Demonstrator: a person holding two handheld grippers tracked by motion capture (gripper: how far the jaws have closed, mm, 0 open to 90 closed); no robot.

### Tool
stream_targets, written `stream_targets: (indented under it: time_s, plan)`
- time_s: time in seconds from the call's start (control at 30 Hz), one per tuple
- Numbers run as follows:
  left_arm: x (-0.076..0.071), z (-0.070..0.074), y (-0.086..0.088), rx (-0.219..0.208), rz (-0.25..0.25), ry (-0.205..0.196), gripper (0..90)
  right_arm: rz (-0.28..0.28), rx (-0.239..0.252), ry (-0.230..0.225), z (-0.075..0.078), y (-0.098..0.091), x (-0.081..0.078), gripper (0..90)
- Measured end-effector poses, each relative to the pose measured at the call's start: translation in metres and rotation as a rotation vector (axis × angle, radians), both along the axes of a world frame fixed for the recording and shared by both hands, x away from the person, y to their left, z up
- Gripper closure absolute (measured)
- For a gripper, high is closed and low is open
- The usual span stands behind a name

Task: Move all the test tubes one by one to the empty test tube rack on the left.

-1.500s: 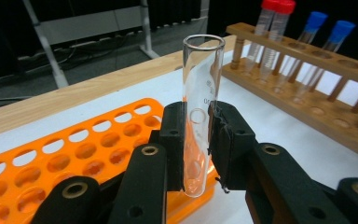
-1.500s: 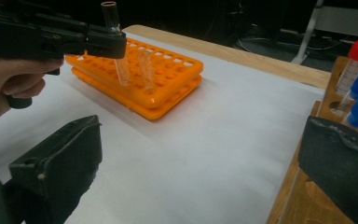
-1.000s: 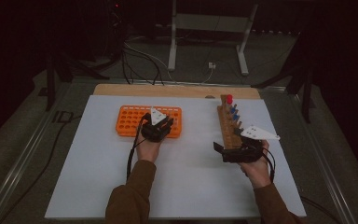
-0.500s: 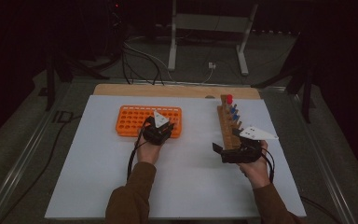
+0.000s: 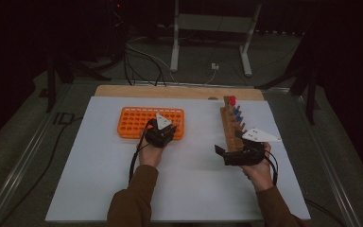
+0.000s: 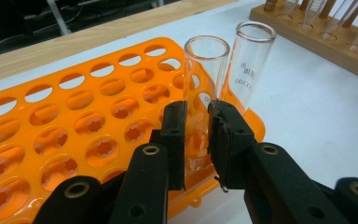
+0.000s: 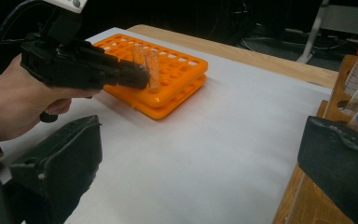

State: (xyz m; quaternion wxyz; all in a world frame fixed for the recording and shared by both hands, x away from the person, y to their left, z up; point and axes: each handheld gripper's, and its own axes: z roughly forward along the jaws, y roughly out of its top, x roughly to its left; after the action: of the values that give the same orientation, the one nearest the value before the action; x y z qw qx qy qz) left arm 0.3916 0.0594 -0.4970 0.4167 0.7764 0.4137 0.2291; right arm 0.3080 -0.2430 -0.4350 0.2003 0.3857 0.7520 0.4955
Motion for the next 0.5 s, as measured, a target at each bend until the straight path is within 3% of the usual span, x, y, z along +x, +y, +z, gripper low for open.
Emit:
stream_targets:
  time_s: [0.2, 0.37, 0.5]
  plan:
    - [0.0, 0.001, 0.001, -0.024, 0.006, 0.018, 73.0, 0.0, 0.001, 0.0, 0.0, 0.0, 0.0, 0.2]
    - [-0.002, 0.005, 0.009, -0.057, 0.014, 0.024, 55.2, -0.002, 0.004, 0.0, 0.0, -0.001, 0.0, 0.2]
    - [-0.008, 0.014, 0.016, -0.12, 0.017, 0.028, 39.6, -0.002, 0.005, -0.002, 0.001, -0.001, 0.0, 0.2]
